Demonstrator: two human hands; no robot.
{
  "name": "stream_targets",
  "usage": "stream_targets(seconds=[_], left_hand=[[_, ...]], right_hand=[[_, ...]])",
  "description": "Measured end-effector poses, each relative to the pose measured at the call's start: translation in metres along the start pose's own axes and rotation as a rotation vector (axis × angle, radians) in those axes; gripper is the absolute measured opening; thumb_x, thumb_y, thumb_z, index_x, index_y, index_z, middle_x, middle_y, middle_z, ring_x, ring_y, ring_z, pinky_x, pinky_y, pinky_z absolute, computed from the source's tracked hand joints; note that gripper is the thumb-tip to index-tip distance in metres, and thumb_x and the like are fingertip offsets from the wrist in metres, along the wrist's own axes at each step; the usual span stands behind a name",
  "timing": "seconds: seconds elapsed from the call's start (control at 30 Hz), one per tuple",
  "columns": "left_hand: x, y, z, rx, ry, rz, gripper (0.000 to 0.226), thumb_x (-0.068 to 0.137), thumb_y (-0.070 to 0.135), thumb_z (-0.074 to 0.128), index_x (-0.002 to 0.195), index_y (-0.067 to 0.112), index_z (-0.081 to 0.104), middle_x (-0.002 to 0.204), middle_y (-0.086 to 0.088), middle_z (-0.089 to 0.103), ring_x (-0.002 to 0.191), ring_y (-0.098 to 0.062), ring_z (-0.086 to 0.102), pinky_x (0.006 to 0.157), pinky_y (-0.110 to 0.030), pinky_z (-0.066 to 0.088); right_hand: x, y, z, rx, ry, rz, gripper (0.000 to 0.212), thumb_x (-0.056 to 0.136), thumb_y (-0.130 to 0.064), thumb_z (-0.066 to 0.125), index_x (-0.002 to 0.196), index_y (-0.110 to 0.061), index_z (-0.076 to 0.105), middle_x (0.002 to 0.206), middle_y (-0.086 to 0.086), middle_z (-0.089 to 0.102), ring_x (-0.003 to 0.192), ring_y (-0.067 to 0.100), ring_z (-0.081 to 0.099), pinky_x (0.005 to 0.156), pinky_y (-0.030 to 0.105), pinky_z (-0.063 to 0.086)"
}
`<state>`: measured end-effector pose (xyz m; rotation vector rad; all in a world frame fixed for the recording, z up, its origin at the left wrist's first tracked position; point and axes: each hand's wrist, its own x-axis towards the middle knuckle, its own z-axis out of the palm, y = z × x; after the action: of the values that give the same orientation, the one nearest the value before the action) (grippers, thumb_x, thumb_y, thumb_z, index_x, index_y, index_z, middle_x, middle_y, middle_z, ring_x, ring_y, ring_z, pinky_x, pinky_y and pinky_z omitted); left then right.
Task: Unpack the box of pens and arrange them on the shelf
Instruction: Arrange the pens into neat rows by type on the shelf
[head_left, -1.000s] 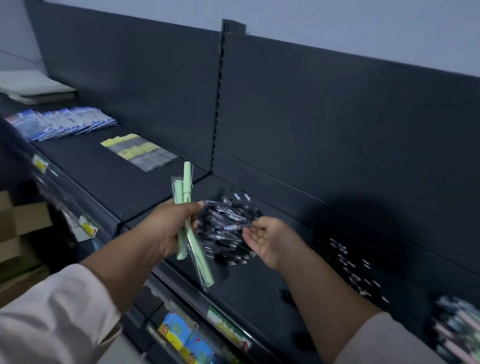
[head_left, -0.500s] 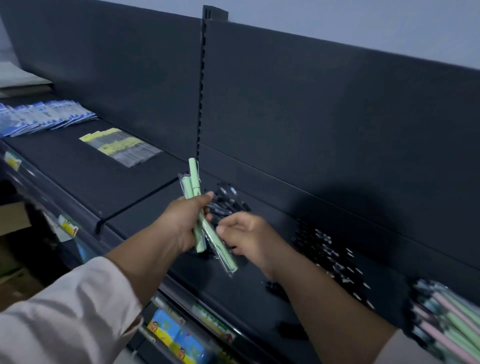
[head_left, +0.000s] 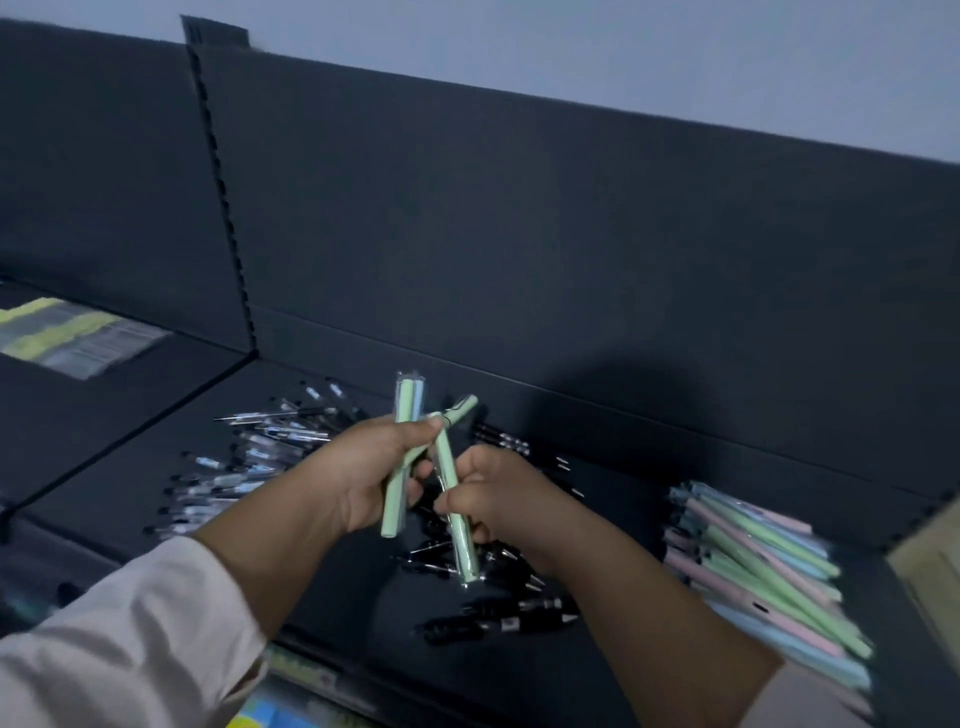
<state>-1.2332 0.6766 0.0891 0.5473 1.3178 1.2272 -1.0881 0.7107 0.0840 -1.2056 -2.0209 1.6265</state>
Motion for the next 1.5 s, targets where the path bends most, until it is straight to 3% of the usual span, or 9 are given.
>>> stream_targets(seconds=[0.23, 0.4, 0.57, 0.67, 0.8, 0.97, 1.1, 1.33, 1.5], left_hand=[[0.005, -0.005, 0.039, 0.027, -0.049, -0.007, 0.004, 0.093, 0.016, 0.058, 0.094, 0.013, 0.060, 0.075, -0.002, 0.067, 0.060, -0.011, 0.055, 0.039, -0.019, 0.039], [0.008, -0.005, 0.062, 0.048, -0.070, -0.022, 0.013, 0.089, 0.010, 0.061, 0.100, 0.017, 0.062, 0.093, -0.002, 0.074, 0.076, -0.012, 0.060, 0.057, -0.028, 0.038], [0.005, -0.006, 0.090, 0.075, -0.110, -0.020, 0.017, 0.088, 0.013, 0.063, 0.104, 0.013, 0.063, 0.081, 0.002, 0.073, 0.067, -0.009, 0.054, 0.058, -0.027, 0.037], [0.005, -0.012, 0.108, 0.056, -0.111, -0.041, 0.013, 0.087, 0.015, 0.066, 0.099, 0.011, 0.062, 0.074, -0.001, 0.063, 0.060, -0.012, 0.047, 0.052, -0.025, 0.037], [0.004, -0.019, 0.134, 0.002, -0.107, -0.045, 0.005, 0.088, 0.012, 0.064, 0.091, 0.013, 0.062, 0.076, -0.001, 0.057, 0.059, -0.013, 0.048, 0.050, -0.025, 0.039], [-0.005, -0.030, 0.169, 0.059, -0.204, 0.008, 0.017, 0.087, -0.001, 0.059, 0.098, 0.011, 0.061, 0.074, -0.006, 0.058, 0.057, -0.013, 0.052, 0.038, -0.018, 0.036], [-0.008, -0.038, 0.186, 0.237, -0.177, 0.090, 0.016, 0.088, 0.002, 0.060, 0.096, 0.017, 0.060, 0.070, -0.003, 0.058, 0.054, -0.012, 0.049, 0.044, -0.021, 0.033], [-0.006, -0.042, 0.191, 0.267, -0.179, 0.000, 0.015, 0.091, 0.006, 0.048, 0.092, 0.010, 0.062, 0.071, -0.005, 0.055, 0.057, -0.013, 0.048, 0.045, -0.022, 0.035], [-0.004, -0.039, 0.187, 0.226, -0.192, -0.007, 0.017, 0.096, 0.009, 0.047, 0.103, 0.007, 0.062, 0.072, -0.007, 0.056, 0.065, -0.017, 0.055, 0.058, -0.028, 0.045]], right_hand=[[-0.021, 0.017, -0.042, 0.164, 0.142, 0.047, 0.014, 0.081, -0.003, 0.060, 0.091, -0.012, 0.055, 0.080, 0.010, 0.059, 0.076, 0.026, 0.058, 0.059, 0.031, 0.045], [-0.037, 0.019, -0.073, 0.377, 0.341, -0.017, 0.007, 0.092, -0.022, 0.062, 0.096, -0.016, 0.063, 0.094, 0.001, 0.068, 0.087, 0.014, 0.064, 0.072, 0.026, 0.050], [-0.052, 0.023, -0.093, 0.470, 0.595, -0.083, 0.012, 0.091, -0.016, 0.062, 0.079, -0.017, 0.060, 0.068, -0.001, 0.053, 0.056, 0.008, 0.047, 0.052, 0.022, 0.042], [-0.061, 0.027, -0.099, 0.675, 0.652, -0.074, 0.007, 0.090, -0.006, 0.056, 0.085, -0.011, 0.059, 0.066, 0.003, 0.055, 0.055, 0.012, 0.055, 0.052, 0.024, 0.050], [-0.074, 0.035, -0.107, 0.896, 0.701, -0.048, 0.010, 0.092, -0.012, 0.051, 0.094, -0.004, 0.057, 0.066, 0.009, 0.056, 0.055, 0.020, 0.061, 0.053, 0.028, 0.054], [-0.092, 0.042, -0.107, 0.836, 0.661, -0.094, 0.012, 0.092, -0.008, 0.048, 0.096, -0.005, 0.058, 0.067, 0.010, 0.066, 0.059, 0.021, 0.064, 0.056, 0.027, 0.055], [-0.101, 0.054, -0.109, 0.709, 0.668, -0.111, 0.012, 0.090, -0.005, 0.048, 0.084, -0.012, 0.056, 0.082, 0.017, 0.066, 0.071, 0.025, 0.065, 0.062, 0.030, 0.055], [-0.107, 0.070, -0.125, 0.796, 0.696, 0.000, 0.023, 0.096, -0.021, 0.046, 0.099, -0.004, 0.061, 0.072, 0.010, 0.066, 0.063, 0.019, 0.064, 0.063, 0.030, 0.055], [-0.116, 0.083, -0.152, 0.765, 0.844, -0.002, 0.007, 0.094, -0.005, 0.049, 0.088, -0.005, 0.051, 0.075, 0.013, 0.057, 0.064, 0.019, 0.060, 0.062, 0.030, 0.055]])
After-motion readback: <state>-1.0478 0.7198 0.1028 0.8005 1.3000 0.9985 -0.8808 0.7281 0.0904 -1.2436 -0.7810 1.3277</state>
